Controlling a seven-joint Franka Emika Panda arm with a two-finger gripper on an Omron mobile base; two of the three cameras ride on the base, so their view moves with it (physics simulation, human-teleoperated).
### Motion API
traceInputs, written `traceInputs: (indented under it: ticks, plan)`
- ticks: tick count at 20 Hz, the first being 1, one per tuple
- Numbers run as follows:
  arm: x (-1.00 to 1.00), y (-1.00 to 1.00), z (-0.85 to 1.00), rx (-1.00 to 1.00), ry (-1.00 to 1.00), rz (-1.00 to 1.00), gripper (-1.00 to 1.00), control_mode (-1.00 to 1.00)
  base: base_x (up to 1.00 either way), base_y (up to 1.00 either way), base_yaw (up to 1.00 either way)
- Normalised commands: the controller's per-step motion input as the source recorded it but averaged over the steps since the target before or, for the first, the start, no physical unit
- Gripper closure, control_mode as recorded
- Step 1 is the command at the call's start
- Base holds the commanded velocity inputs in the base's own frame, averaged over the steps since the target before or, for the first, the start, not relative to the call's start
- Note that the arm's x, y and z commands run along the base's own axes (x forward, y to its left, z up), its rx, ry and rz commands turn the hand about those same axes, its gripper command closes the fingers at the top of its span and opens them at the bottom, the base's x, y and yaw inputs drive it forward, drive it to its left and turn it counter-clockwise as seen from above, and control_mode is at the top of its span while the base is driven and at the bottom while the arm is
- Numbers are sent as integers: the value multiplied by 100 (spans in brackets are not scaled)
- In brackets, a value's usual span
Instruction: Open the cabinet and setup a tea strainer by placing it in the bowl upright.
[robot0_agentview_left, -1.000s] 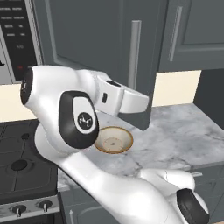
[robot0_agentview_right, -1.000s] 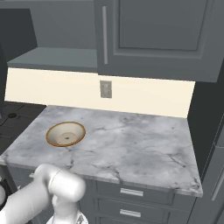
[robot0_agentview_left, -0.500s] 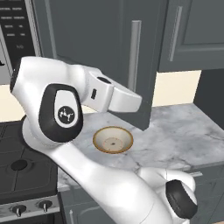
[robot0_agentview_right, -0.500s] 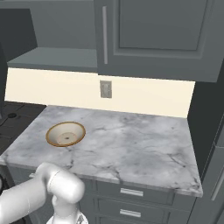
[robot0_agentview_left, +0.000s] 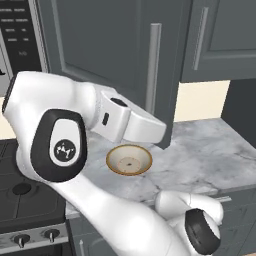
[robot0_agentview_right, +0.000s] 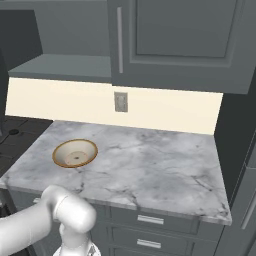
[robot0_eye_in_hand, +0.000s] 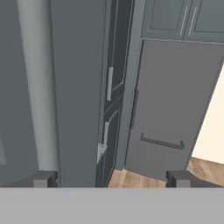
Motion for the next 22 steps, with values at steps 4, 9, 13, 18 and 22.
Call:
traceInputs:
  ticks: [4, 9, 13, 18, 22]
  plan:
    - [-14, -5, -8, 7, 1, 9, -100, -100, 0, 0, 0]
    - [-60, -13, -8, 10, 0, 31, -100, -100, 0, 0, 0]
    - [-66, -28, -4, 13, 0, 35, -100, -100, 0, 0, 0]
    - [-24, -50, 0, 23, 0, 36, -100, -100, 0, 0, 0]
    - [-15, -48, 0, 29, 4, 32, -100, -100, 0, 0, 0]
